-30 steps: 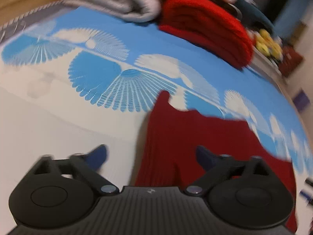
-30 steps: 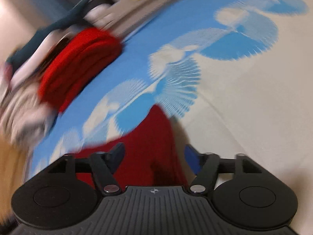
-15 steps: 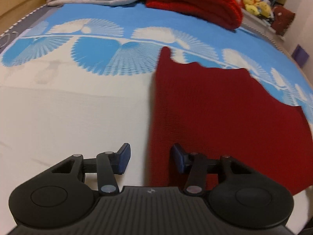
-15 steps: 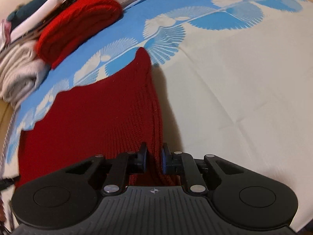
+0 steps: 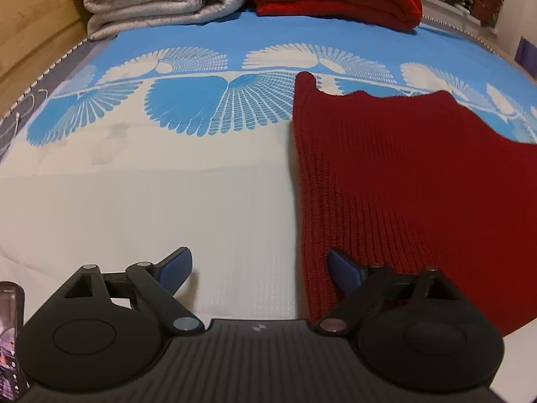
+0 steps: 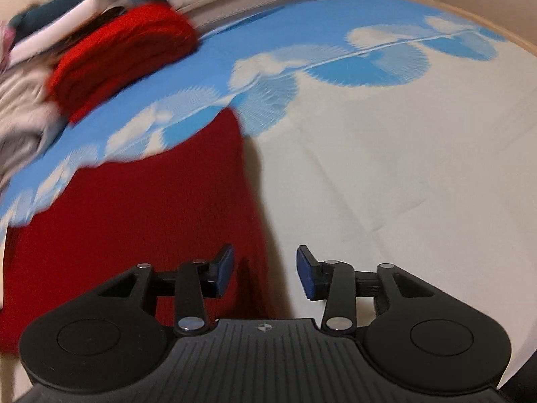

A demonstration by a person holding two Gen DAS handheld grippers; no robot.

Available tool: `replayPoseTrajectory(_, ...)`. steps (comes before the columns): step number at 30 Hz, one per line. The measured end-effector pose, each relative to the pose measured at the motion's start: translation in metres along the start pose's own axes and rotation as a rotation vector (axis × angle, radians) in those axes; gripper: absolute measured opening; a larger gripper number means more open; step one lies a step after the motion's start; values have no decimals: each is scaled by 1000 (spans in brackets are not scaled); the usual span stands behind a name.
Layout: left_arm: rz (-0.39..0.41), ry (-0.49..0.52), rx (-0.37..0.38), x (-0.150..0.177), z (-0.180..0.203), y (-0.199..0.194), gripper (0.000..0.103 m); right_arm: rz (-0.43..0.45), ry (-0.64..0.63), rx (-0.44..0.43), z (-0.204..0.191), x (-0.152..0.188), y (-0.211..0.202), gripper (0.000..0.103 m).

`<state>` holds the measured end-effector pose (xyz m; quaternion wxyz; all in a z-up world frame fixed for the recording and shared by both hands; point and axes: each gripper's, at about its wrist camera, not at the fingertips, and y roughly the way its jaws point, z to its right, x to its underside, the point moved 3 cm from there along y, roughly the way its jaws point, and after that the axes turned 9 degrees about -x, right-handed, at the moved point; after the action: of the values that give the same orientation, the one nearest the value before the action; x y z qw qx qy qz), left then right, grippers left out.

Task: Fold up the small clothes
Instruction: 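Lay the folded hem down and open both grippers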

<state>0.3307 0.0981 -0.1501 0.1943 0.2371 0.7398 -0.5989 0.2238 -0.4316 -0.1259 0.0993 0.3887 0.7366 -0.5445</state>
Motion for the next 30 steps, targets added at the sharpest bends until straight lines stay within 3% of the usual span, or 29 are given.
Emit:
replayPoseTrajectory(2,3,-2,-35,0,1,2,103,-111,-21,58,3,11,22,55)
replayPoseTrajectory(4,1,-7,-35,0,-1,6,103,-118,-34,92,7,11,29,73)
replayPoseTrajectory(6,-16,-46,-50,0,-3,3,103,-107,-42,110,11,7,27,81)
replayPoseTrajectory(9,-17,-132,-76,0,-4,-22,103,-29,45,123,16,4,14,82)
replayPoseTrajectory(12,77,-220,-9,20,-2,-70,103,106,65,131,11,9,-15,82)
replayPoseTrajectory(17,117,-260,28,85,11,-118,103,245,24,10,-16,45,-59,85)
replayPoseTrajectory(22,54,-202,-6,143,31,-125,103,236,8,-109,-33,101,-86,85)
replayPoseTrajectory(25,65,-175,-51,163,39,-131,103,187,-105,-160,-54,137,-93,85)
replayPoseTrajectory(30,99,-185,-53,184,44,-145,103,146,-265,-199,-78,176,-102,85)
